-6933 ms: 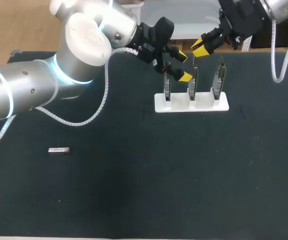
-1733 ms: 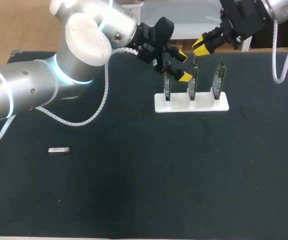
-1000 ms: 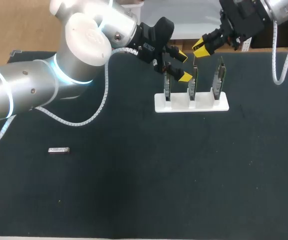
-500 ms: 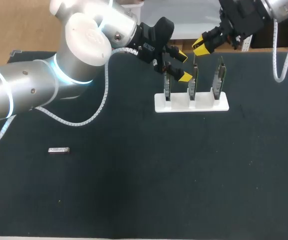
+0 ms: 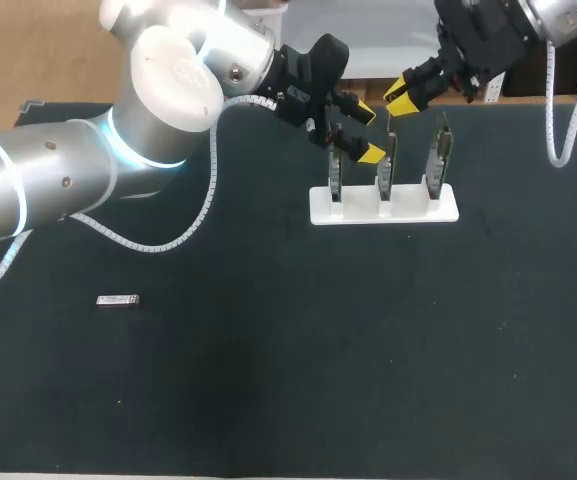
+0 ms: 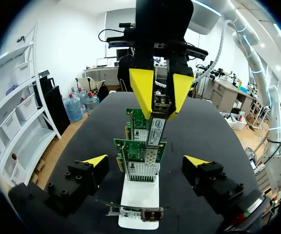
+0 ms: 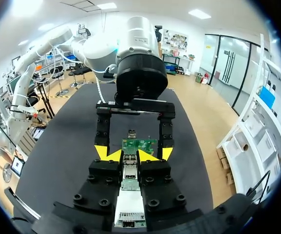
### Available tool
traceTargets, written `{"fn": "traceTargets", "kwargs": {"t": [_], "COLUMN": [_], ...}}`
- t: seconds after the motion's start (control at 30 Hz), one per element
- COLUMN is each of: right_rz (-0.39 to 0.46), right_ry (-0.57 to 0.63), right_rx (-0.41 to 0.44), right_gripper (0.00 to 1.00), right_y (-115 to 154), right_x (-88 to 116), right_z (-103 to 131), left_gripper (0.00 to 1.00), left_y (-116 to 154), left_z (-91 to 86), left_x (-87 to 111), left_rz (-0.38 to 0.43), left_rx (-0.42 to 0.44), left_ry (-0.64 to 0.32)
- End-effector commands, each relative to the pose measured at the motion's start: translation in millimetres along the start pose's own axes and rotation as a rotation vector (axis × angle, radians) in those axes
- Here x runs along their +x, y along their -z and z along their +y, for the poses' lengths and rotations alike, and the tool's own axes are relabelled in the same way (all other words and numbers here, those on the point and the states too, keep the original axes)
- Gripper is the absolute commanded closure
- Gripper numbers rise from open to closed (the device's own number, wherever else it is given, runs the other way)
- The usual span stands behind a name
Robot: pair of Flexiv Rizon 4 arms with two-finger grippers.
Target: Pick up the optical module with the left hand, and insert it into the network port with the right hand.
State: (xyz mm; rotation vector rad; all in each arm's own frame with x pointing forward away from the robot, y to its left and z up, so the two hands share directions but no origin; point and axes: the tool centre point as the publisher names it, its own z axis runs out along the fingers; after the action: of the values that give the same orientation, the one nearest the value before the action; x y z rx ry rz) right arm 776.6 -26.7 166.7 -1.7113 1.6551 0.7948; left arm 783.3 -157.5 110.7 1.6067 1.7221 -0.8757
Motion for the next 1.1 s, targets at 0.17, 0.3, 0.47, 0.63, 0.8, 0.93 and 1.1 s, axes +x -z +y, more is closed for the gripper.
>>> {"fn": "traceTargets", "kwargs": {"t": [0.17,0.3,0.47,0.63,0.8,0.93,1.1], "right_rz": [0.009,0.009,0.003,0.002,-0.001,-0.027,-0.077], "right_ry": [-0.003,-0.012,-0.029,-0.035,-0.046,-0.047,-0.032], "right_rx": [0.001,-0.004,-0.006,-0.006,-0.005,-0.006,0.004], "right_gripper": [1.0,1.0,1.0,1.0,0.0,0.0,0.0], "right_y": [-1,-2,-4,-5,-5,-1,8], "right_x": [2,5,9,10,10,6,-7], "right_z": [1,1,-1,-1,-1,0,1], "left_gripper": [0.0,0.0,0.0,0.0,0.0,0.0,0.0], "left_y": [1,1,1,1,1,1,1], "left_z": [-0.8,-0.8,-0.8,-0.8,-0.8,-0.8,-0.8], "left_x": [-0.7,-0.7,-0.7,-0.7,-0.7,-0.7,-0.7], "left_rz": [0.004,0.004,0.004,0.004,0.004,0.004,0.004], "left_rx": [-0.001,-0.001,-0.001,-0.001,-0.001,-0.001,-0.001], "left_ry": [0.002,0.002,0.002,0.002,0.002,0.002,0.002]}}
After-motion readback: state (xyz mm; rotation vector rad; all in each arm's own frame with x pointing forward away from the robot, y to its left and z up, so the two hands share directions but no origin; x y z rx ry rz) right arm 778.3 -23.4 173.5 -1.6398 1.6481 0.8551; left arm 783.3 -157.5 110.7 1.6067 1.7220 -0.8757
